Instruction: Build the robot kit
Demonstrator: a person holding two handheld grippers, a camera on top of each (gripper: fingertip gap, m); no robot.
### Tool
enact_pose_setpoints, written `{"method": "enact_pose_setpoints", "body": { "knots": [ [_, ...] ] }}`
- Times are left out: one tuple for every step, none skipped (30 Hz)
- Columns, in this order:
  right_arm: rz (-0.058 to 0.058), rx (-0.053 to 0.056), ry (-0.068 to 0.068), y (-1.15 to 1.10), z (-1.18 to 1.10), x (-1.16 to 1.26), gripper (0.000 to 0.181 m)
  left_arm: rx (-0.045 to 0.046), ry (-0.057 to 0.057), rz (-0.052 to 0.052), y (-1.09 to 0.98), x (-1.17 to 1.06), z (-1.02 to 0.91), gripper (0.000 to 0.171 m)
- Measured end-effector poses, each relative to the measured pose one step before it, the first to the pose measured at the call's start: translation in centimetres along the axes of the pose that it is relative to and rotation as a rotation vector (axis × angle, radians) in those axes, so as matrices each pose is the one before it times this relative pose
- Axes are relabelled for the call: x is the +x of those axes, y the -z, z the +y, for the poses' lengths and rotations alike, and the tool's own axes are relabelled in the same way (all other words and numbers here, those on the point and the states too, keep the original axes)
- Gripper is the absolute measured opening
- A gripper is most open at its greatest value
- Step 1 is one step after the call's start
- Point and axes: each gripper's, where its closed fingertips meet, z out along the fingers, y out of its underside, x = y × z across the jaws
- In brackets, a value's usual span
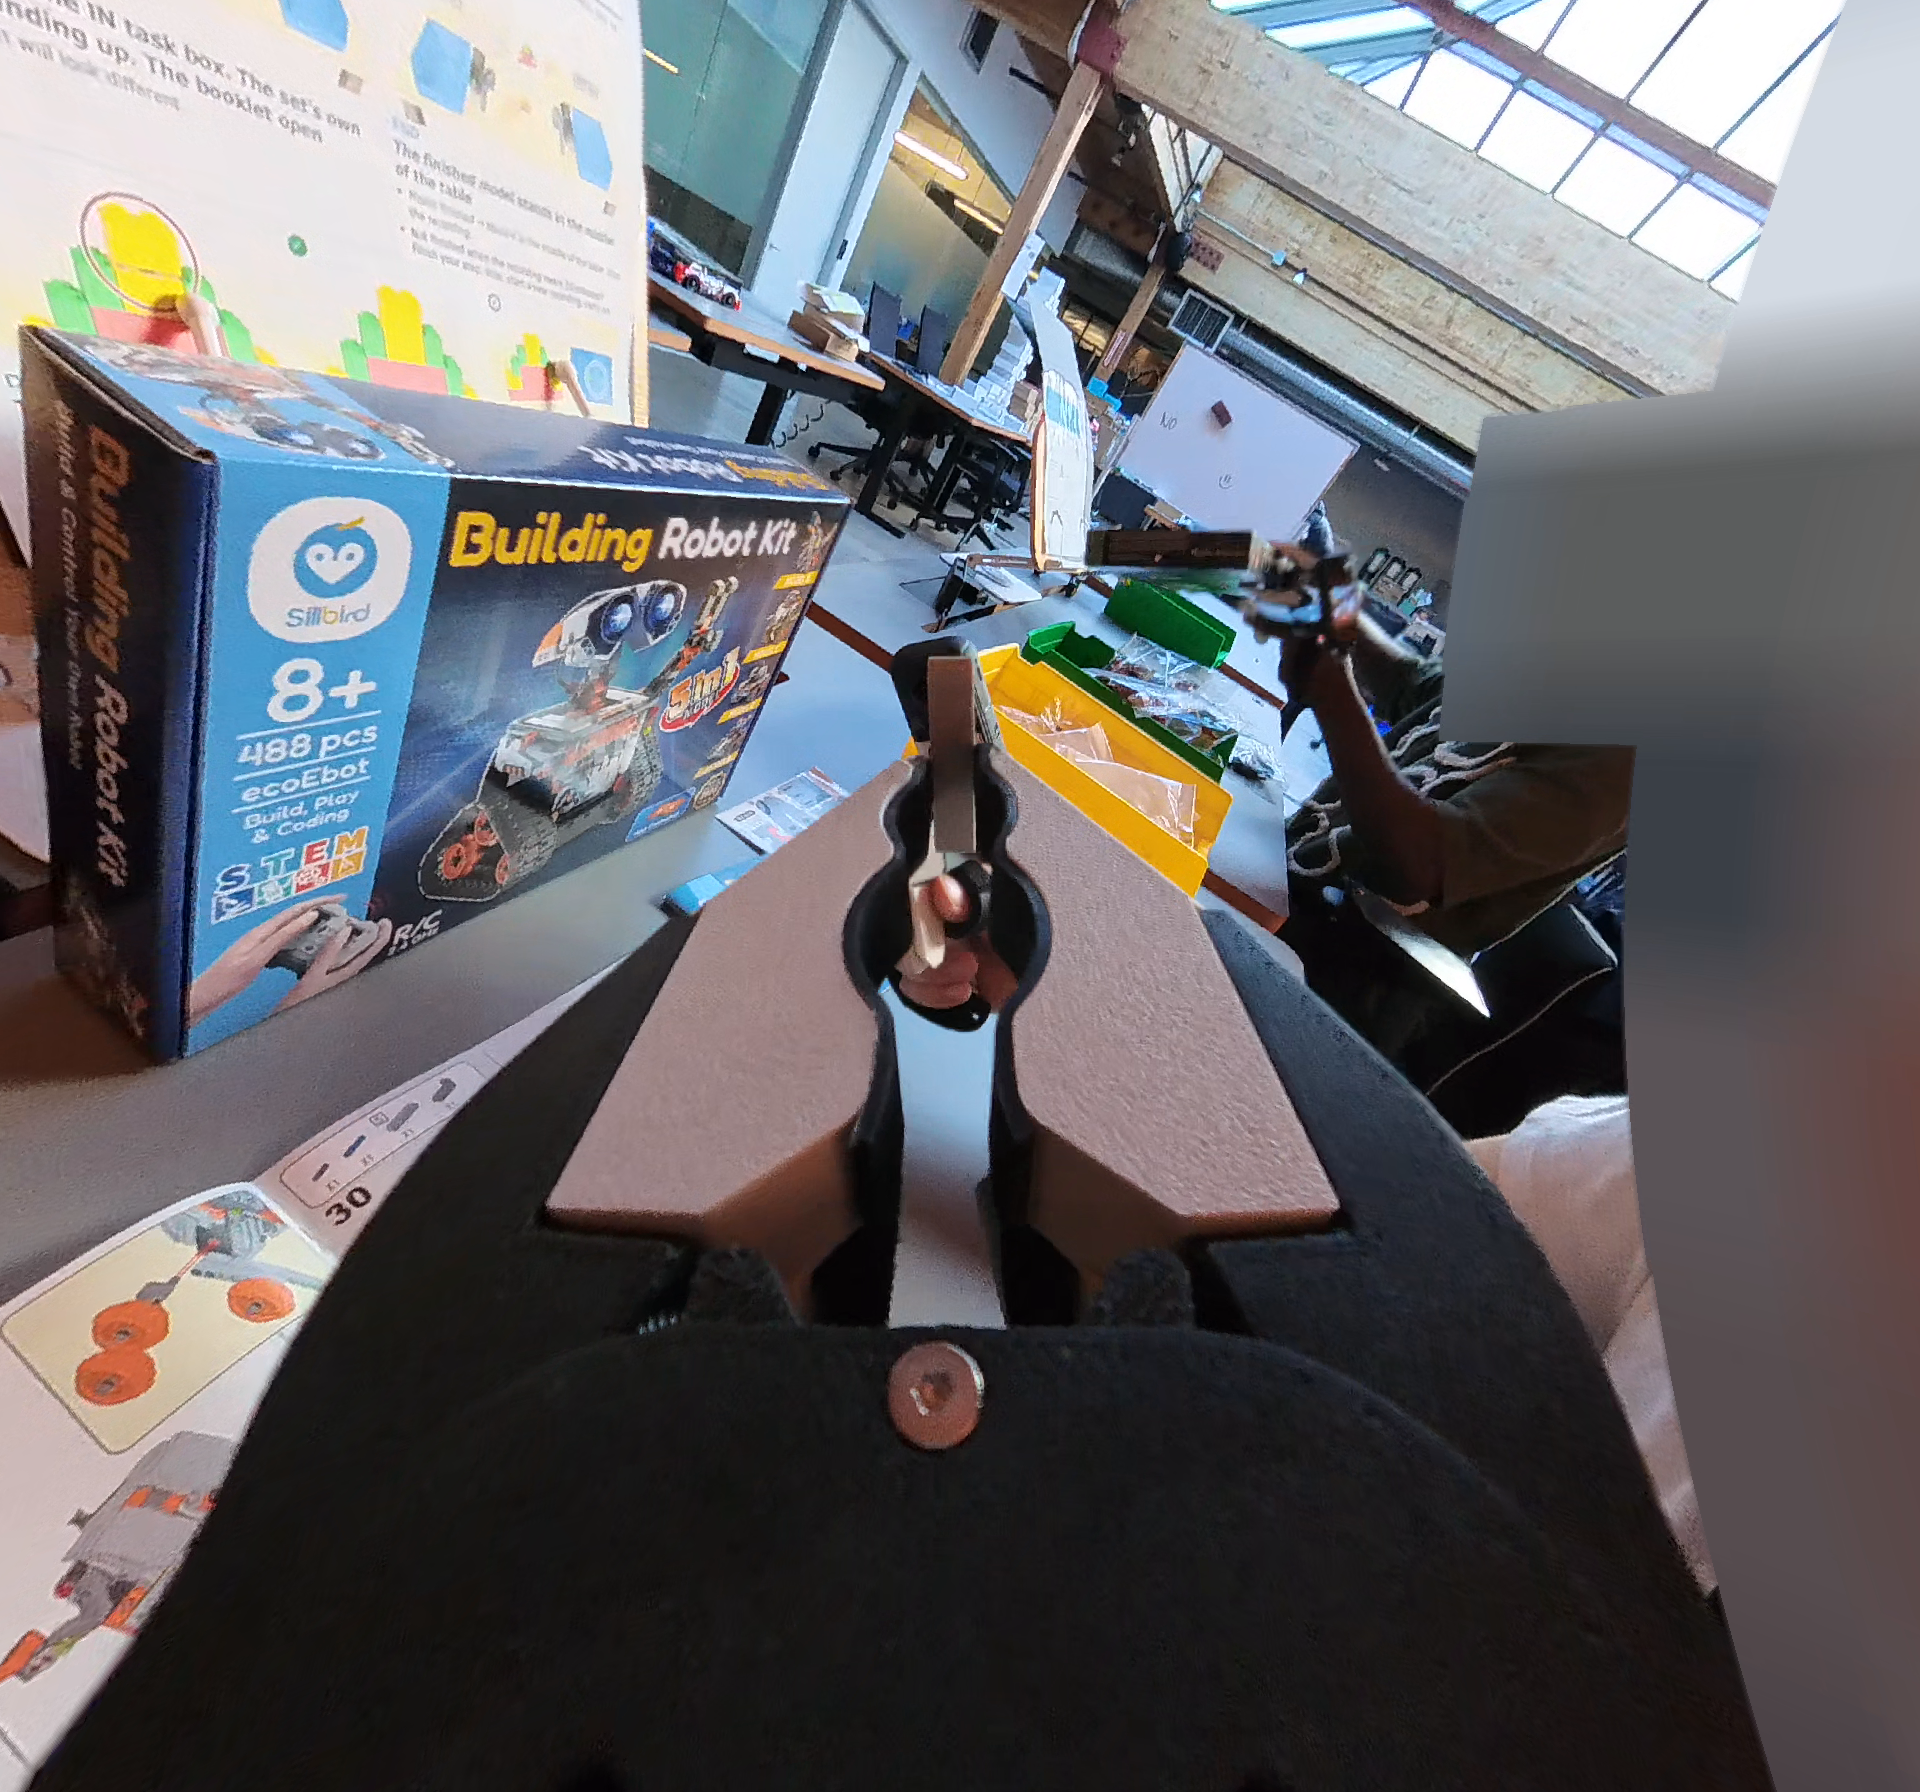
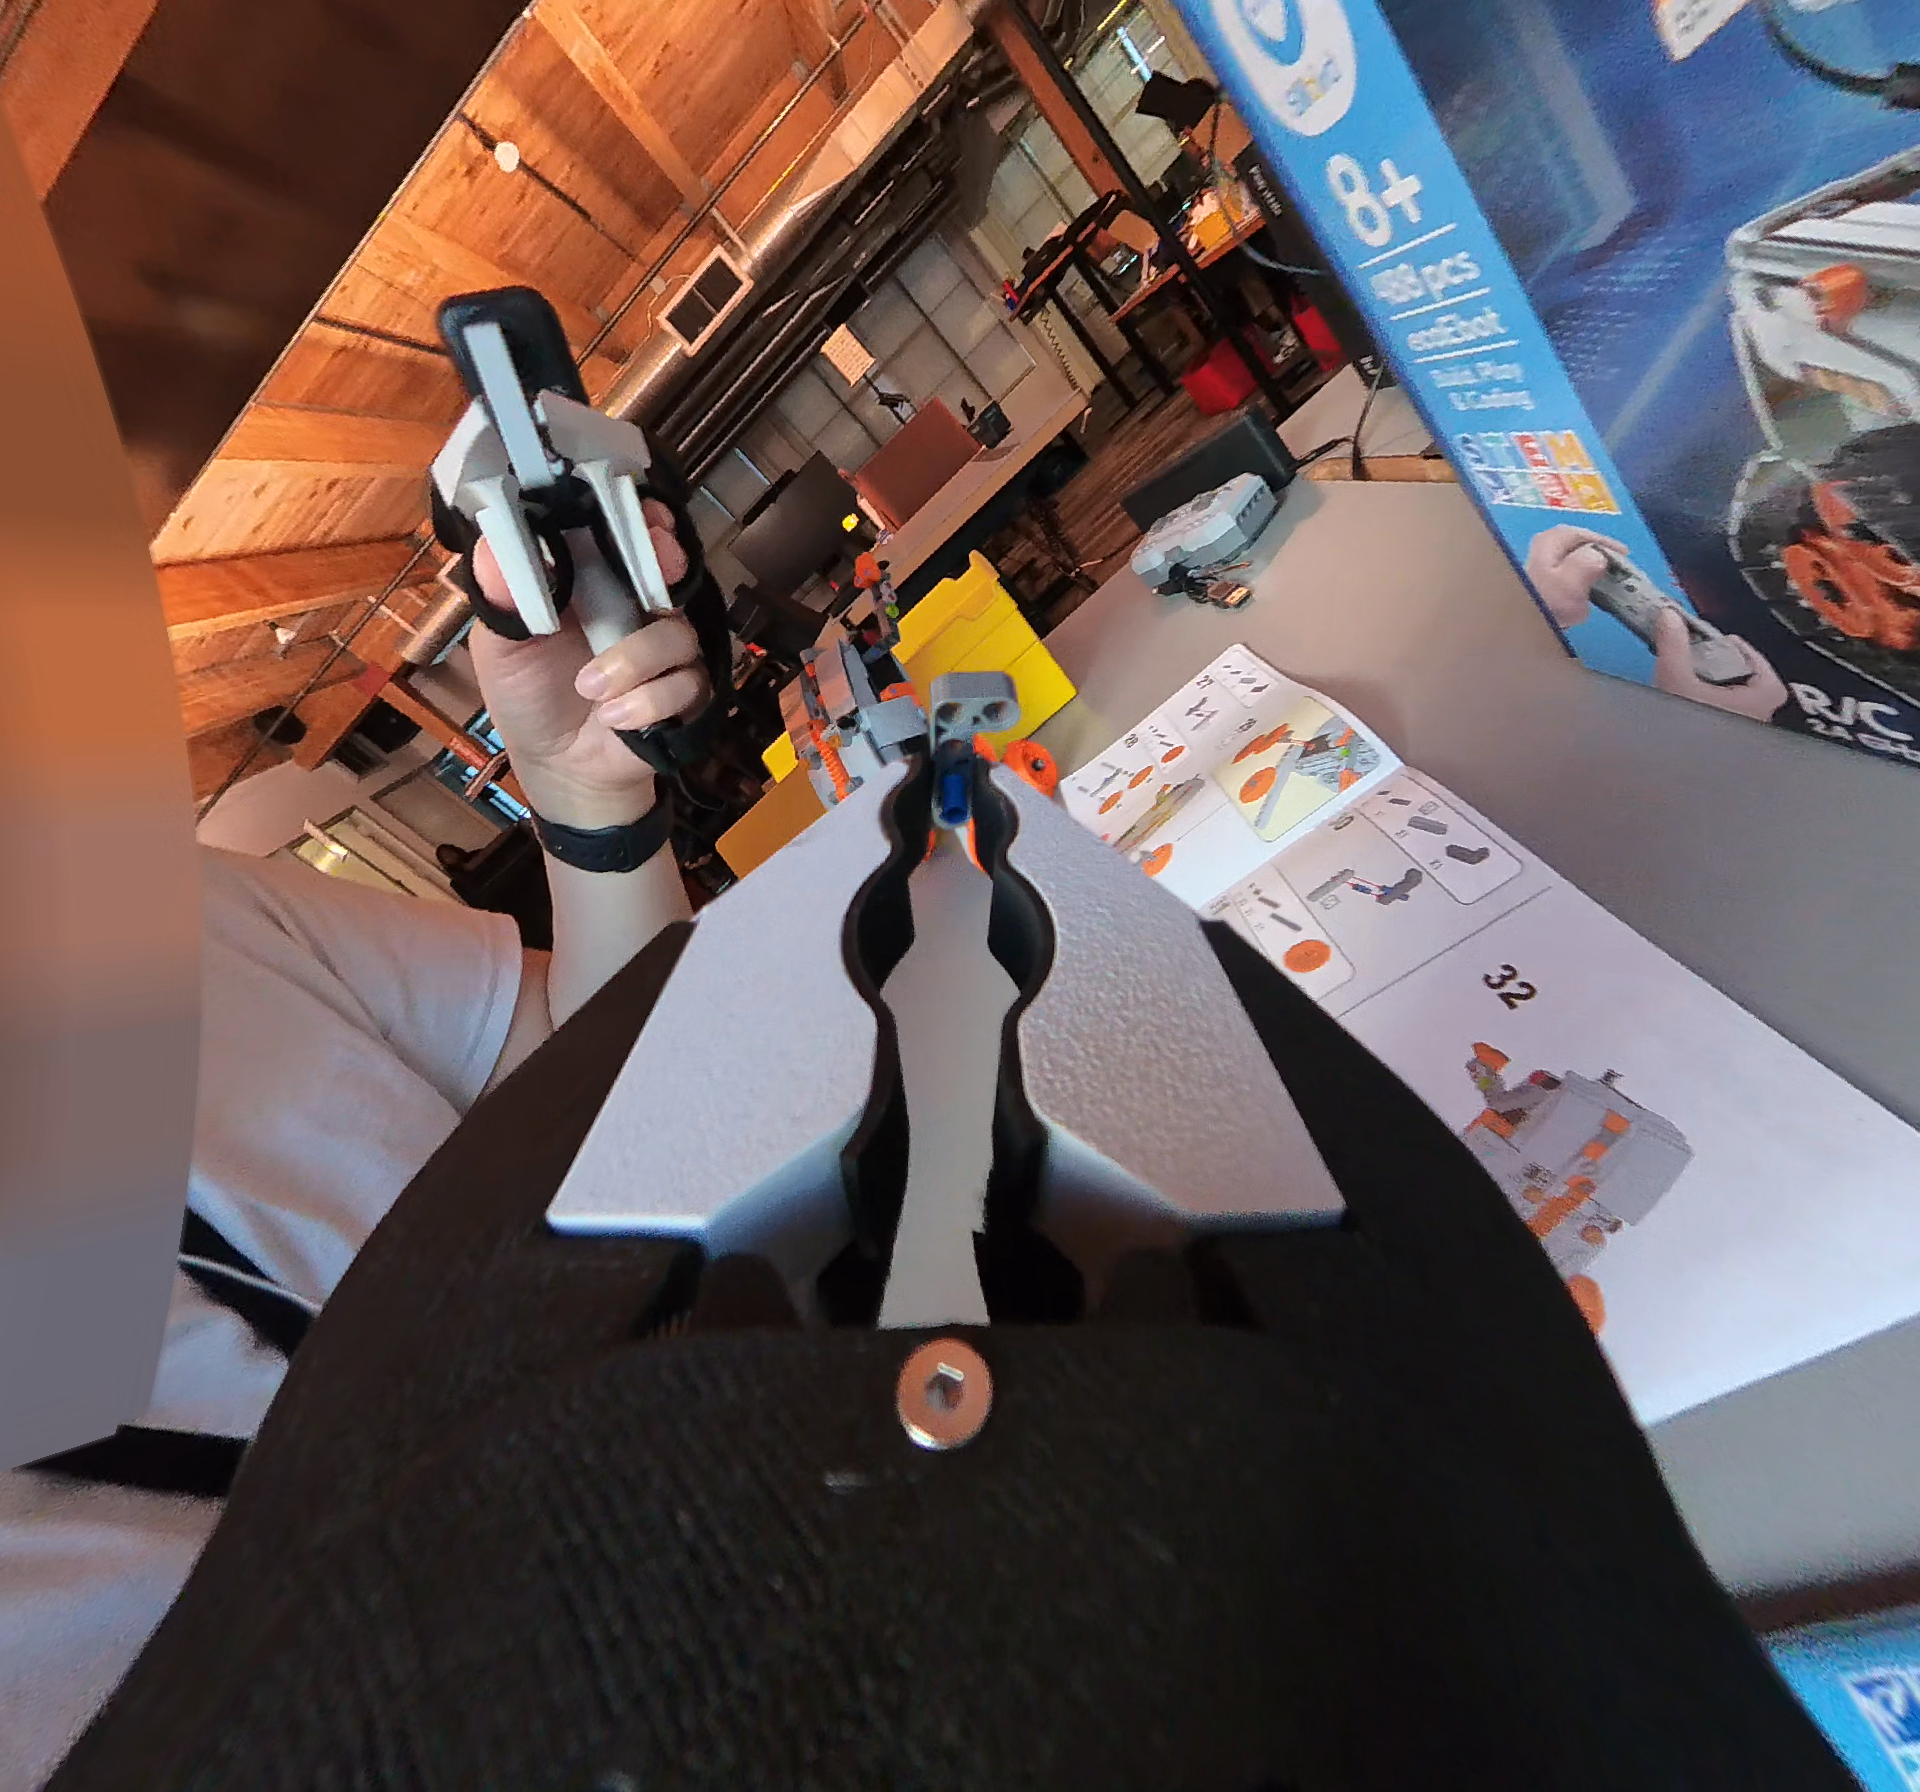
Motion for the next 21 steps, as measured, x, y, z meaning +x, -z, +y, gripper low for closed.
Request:
{"method": "enact_pose_setpoints", "body": {
  "knots": [
    [-0.0078,-0.0084,-0.0003,-0.147,0.139,-0.152,0.006,0.01276,0.0065,0.0036,0.149,-0.026,-0.209,0.005],
    [-0.0007,-0.0064,0.0003,-0.125,0.093,-0.048,0.006,0.00745,0.008,0.0018,0.128,-0.049,-0.151,0.005],
    [-0.0008,-0.0046,0.002,-0.113,0.075,-0.049,0.006,0.0045,0.0092,0.0033,0.099,-0.021,-0.099,0.005],
    [-0.0062,-0.0028,0.001,-0.093,0.048,-0.151,0.006,0.00674,0.01,0.0079,0.088,0.1,-0.116,0.005],
    [-0.0083,0.0013,0.0015,-0.089,-0.011,-0.194,0.006,0.00619,0.0095,0.0111,0.068,0.174,-0.112,0.005],
    [-0.0037,0.0032,0.0034,-0.071,-0.054,-0.16,0.006,0.0034,0.0068,0.0109,0.044,0.215,-0.093,0.005],
    [0.0005,-0.0004,0.0047,-0.052,-0.034,-0.105,0.006,0.00404,0.003,0.0095,0.043,0.215,-0.121,0.005],
    [0.0014,-0.0015,0.0075,-0.043,-0.036,-0.113,0.006,0.00526,-0.0021,0.0055,0.055,0.19,-0.137,0.005],
    [0.0011,-0.0019,0.0094,-0.035,-0.012,-0.112,0.006,0.00258,-0.0055,-0.0003,0.064,0.081,-0.09,0.005],
    [0.0015,-0.0017,0.0092,-0.038,-0.017,-0.093,0.006,0.00098,-0.005,-0.0026,0.052,0.015,-0.052,0.005],
    [-0.0004,-0.0011,0.0059,-0.036,-0.024,-0.099,0.006,0.00111,-0.002,-0.0008,0.034,0.013,-0.045,0.005],
    [-0.0027,-0.0015,0.0032,-0.03,-0.022,-0.1,0.006,0.00191,0.0018,0.0025,0.027,0.054,-0.04,0.005],
    [-0.0045,-0.0009,0.0056,-0.029,-0.027,-0.144,0.006,0.00219,0.0045,0.0056,0.022,0.107,-0.048,0.005],
    [-0.0034,0.0015,0.0078,-0.021,-0.039,-0.113,0.006,0.00354,0.0046,0.0073,0.043,0.182,-0.066,0.005],
    [-0.0006,0.0018,0.0037,-0.016,-0.025,-0.047,0.006,0.00433,0.0021,0.0082,0.038,0.229,-0.105,0.005],
    [-0.0006,-0.0011,-0.0023,-0.012,0.019,-0.027,0.006,0.0023,-0.0019,0.0072,0.03,0.233,-0.105,0.005],
    [-0.0021,-0.0022,-0.0004,-0.007,0.022,-0.033,0.006,-0.00104,-0.0061,0.0029,0.036,0.168,-0.053,0.005],
    [0.0012,-0.0022,0.003,0.028,0.015,-0.009,0.006,-0.00266,-0.0072,-0.0006,0.026,0.087,-0.019,0.005],
    [0.0054,-0.0019,0.0036,0.045,0.016,0.076,0.006,-0.00091,-0.0045,-0.0015,0.028,0.022,-0.029,0.005],
    [0.0023,-0.0005,0.0029,0.055,0.0,0.036,0.006,0.00202,-0.0003,0.0008,0.046,0.027,-0.05,0.005],
    [-0.0008,0.001,-0.0016,0.05,-0.014,0.019,0.006,0.00282,0.0033,0.0034,0.051,0.029,-0.063,0.005]
  ]
}}
